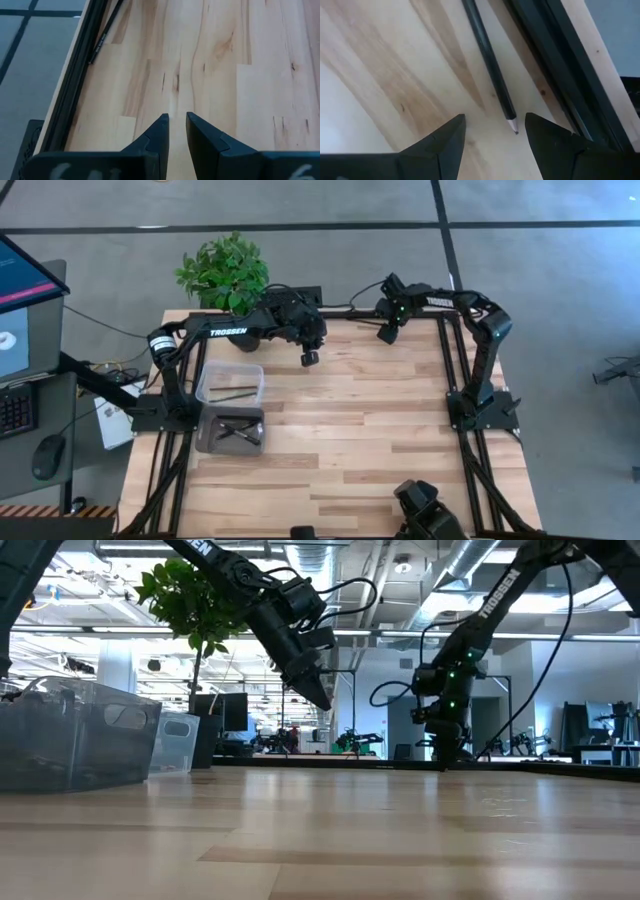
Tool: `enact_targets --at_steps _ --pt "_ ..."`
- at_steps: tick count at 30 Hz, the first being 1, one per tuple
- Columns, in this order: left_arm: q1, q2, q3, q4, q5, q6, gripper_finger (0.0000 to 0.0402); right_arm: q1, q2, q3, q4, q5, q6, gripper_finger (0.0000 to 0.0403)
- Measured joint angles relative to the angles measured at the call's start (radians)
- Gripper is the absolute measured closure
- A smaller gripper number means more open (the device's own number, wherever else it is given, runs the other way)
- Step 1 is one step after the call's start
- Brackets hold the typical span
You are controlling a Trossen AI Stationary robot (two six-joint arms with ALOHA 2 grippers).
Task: Sort pens & pencils
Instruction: Put the black pencil into the transparent bin
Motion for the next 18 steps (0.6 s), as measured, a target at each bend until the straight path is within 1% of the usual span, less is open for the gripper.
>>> enact_targets --at_steps 4,7,14,18 --pt "0.000 0.000 0.000 -0.001 -0.012 0.021 0.0345 0.000 0.027 0.004 -0.012 -0.009 -0.010 0.0172" --pt "0.000 0.000 0.000 -0.001 -0.032 0.044 0.0345 0.000 0.028 0.004 -0.012 -0.008 -0.018 0.0184" --pt "0.008 0.000 0.000 -0.002 -0.081 0.051 0.0345 0.002 0.022 0.016 -0.019 -0.005 -0.026 0.0245" --pt "0.015 0.000 0.000 -0.005 -0.085 0.051 0.0345 0.004 0.024 0.020 -0.010 0.001 -0.026 0.0275"
